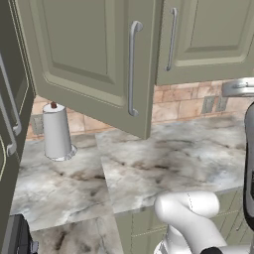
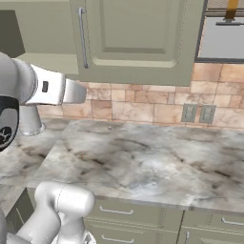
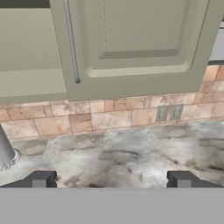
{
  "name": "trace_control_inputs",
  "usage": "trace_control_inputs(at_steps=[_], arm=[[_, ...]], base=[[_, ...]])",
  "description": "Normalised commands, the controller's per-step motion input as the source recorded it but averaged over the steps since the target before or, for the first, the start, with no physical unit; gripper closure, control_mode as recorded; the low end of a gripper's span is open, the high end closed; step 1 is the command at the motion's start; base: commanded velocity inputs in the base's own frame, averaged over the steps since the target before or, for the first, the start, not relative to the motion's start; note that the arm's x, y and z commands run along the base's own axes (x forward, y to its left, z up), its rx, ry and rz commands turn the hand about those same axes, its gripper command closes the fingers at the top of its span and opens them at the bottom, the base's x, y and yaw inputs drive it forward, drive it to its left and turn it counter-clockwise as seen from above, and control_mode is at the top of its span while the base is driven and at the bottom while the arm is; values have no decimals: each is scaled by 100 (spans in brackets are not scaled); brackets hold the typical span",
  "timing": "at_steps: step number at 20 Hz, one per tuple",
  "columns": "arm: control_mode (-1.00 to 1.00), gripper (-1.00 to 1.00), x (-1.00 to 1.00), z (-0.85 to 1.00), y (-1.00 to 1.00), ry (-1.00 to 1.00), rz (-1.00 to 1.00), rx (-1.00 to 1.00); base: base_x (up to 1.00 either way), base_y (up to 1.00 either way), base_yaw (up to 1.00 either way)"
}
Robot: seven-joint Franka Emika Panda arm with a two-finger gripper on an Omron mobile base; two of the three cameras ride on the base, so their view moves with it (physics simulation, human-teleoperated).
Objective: Close all open cabinet doors.
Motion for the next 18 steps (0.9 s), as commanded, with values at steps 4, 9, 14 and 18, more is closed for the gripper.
trace_control_inputs(at_steps=[4, 9, 14, 18], arm=[[-100, -100, -89, 0, 25, 0, -2, 0], [-100, -100, -92, 0, 33, 0, -1, 0], [-100, -100, -68, -2, 60, 0, -1, 0], [-100, -100, -46, -1, 69, -3, 0, -3]], base=[[0, 0, 0], [0, 0, 0], [0, 0, 0], [0, 0, 0]])
